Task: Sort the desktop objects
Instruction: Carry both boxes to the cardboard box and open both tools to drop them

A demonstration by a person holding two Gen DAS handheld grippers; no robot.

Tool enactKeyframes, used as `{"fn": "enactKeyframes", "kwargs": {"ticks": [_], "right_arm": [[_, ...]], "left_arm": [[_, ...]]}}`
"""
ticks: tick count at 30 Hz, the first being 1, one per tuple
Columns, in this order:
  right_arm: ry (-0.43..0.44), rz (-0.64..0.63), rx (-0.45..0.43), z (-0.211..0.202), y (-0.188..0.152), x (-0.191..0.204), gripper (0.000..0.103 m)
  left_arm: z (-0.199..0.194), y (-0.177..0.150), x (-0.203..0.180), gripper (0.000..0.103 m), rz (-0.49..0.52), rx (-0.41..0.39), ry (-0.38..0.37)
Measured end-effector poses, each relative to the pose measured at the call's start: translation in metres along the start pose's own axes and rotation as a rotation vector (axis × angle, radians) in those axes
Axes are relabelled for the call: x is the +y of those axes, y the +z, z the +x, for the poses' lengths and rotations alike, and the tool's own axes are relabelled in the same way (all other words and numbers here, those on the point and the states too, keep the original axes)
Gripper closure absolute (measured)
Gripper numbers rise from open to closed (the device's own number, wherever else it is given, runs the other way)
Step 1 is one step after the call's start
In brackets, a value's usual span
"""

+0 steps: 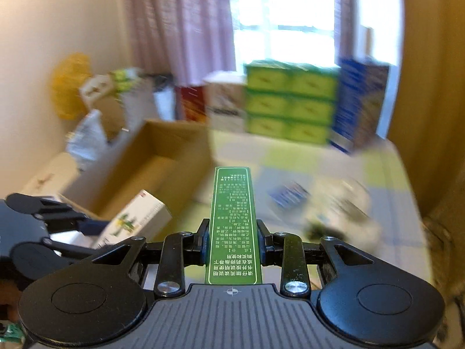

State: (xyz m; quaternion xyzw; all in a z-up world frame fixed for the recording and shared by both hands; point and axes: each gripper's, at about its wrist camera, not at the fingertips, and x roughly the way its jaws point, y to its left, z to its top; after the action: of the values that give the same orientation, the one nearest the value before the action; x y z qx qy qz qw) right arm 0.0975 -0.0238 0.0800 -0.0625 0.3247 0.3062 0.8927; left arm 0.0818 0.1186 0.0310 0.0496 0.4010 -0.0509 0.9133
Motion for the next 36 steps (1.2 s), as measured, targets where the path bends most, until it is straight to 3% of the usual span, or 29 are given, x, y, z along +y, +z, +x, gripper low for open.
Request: {"fn": "enactKeyframes", "kwargs": {"ticks": [7, 14, 30, 32, 36], "right_arm": [[0.132, -0.021, 0.024, 0.084, 0.052, 0.072, 0.076], [0.159, -0.006, 0.079, 0.158, 0.066, 0.105, 0.076], [0.183, -0.016, 0.142, 0.227, 0.047, 0.114, 0.075], [0.192, -0.006, 0.132, 0.227, 0.047, 0.110, 0.067], [0.182, 0.006, 0.084, 0.210, 0.050, 0.101, 0.059]], "left_arm": [[-0.004, 0.008, 0.103, 0.070, -0.073, 0.020, 0.085], [0.021, 0.012, 0.170, 0.070, -0.124, 0.035, 0.100], [0.086, 0.007, 0.207, 0.069, -0.174, 0.071, 0.050], [0.087, 0.004, 0.209, 0.063, -0.186, 0.072, 0.051], [0.078, 0.003, 0.209, 0.062, -0.201, 0.060, 0.065]]}}
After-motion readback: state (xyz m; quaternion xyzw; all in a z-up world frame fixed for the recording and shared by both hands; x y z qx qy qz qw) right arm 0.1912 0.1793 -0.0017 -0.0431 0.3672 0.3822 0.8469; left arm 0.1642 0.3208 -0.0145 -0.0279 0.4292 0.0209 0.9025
